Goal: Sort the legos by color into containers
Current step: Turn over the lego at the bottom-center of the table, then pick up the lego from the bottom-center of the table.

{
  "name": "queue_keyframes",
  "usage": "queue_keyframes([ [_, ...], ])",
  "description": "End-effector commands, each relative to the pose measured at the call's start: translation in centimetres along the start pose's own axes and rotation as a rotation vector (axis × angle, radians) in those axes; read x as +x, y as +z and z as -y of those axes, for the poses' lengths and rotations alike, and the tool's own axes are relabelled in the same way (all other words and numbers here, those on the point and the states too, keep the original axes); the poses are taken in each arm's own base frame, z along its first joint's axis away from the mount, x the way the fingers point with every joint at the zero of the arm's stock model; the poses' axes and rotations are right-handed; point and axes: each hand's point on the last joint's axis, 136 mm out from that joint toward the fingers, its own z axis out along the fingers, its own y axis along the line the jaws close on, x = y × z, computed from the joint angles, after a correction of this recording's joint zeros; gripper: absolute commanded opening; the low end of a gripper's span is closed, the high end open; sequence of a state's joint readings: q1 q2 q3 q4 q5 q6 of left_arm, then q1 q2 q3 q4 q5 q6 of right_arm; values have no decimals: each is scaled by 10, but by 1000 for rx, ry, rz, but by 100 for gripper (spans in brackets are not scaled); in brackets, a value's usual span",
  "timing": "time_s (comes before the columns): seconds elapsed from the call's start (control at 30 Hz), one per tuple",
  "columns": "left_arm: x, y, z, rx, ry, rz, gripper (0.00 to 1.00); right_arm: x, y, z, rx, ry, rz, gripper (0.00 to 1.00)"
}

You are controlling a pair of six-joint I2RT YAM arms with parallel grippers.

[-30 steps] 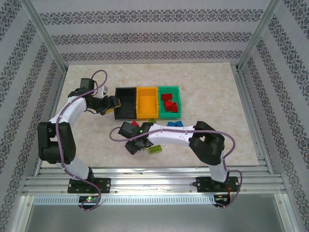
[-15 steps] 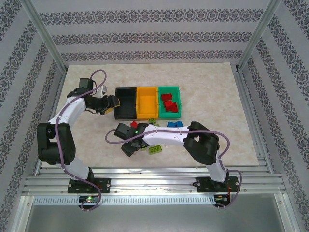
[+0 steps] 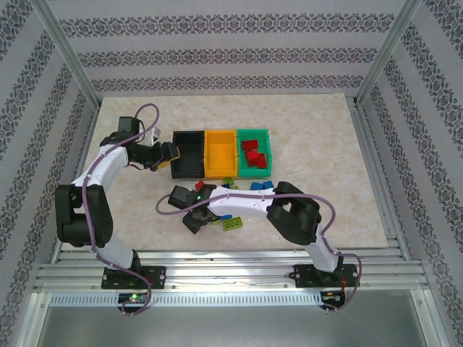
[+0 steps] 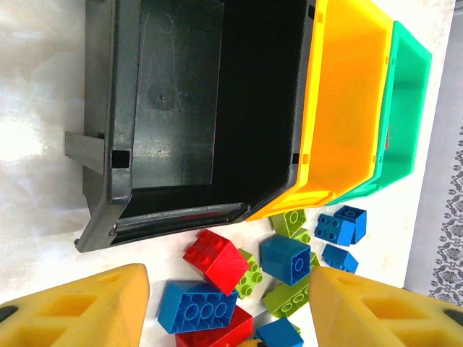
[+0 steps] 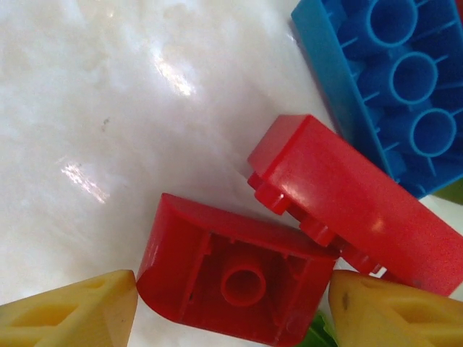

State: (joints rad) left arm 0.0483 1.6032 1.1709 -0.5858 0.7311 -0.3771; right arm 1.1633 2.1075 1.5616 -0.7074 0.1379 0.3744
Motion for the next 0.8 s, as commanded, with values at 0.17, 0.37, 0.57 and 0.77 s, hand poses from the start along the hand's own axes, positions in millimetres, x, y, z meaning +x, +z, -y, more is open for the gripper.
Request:
queue_keyframes([
  [0.17, -6, -11, 5, 21, 27, 40, 60, 2, 20, -16, -21, 22, -48, 71],
  [0.37, -5, -11, 6, 25, 25, 42, 60, 9, 32, -13, 3, 17, -88, 71],
  [0.57, -5, -10, 5, 26, 21, 36, 60, 2, 34, -21, -33, 21, -86, 73],
  [0.77, -5, -9, 4, 24, 19, 36, 60, 0, 38, -24, -44, 35, -88, 75],
])
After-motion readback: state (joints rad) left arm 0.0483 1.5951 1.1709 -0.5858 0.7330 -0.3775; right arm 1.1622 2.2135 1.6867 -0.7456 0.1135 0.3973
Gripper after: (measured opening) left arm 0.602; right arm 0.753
